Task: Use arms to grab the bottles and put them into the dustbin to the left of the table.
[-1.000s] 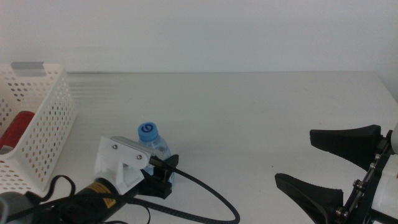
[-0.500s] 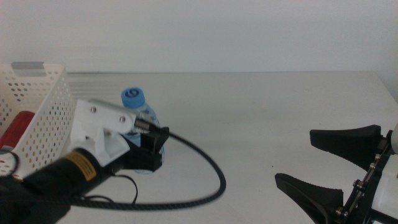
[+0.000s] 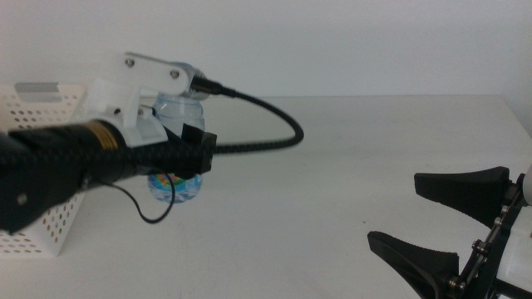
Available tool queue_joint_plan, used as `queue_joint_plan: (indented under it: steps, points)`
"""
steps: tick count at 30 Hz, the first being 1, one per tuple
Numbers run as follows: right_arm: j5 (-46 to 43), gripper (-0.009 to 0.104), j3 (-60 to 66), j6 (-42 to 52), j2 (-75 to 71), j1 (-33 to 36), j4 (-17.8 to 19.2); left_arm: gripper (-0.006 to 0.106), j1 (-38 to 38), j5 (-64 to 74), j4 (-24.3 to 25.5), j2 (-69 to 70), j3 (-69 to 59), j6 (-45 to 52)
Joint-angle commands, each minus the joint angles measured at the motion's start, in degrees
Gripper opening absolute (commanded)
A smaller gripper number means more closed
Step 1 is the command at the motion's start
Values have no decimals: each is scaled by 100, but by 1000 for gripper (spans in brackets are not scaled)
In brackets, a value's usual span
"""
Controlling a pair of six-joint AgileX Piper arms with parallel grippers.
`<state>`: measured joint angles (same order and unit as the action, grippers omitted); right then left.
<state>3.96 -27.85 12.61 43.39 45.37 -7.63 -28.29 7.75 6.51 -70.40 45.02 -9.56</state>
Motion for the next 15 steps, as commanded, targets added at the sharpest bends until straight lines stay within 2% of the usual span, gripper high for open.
queue_joint_plan:
  steps: [1, 4, 8, 11, 15]
  points:
    - [-396, 68, -136, 28, -39, 21, 51, -5, -12, 89, 131, 208, 597, -52]
    - [-396, 68, -136, 28, -39, 21, 51, -5, 67, 640, 374, 208, 939, -52]
    - [-396, 68, -136, 28, -39, 21, 51, -5, 499, 1452, 311, 208, 1429, 117]
    - [-396, 68, -136, 28, -39, 21, 51, -5, 855, 1983, 109, 208, 1807, 455]
    - [-396, 68, -136, 28, -39, 21, 51, -5, 1523, 2622, -457, 193, 2251, 1166]
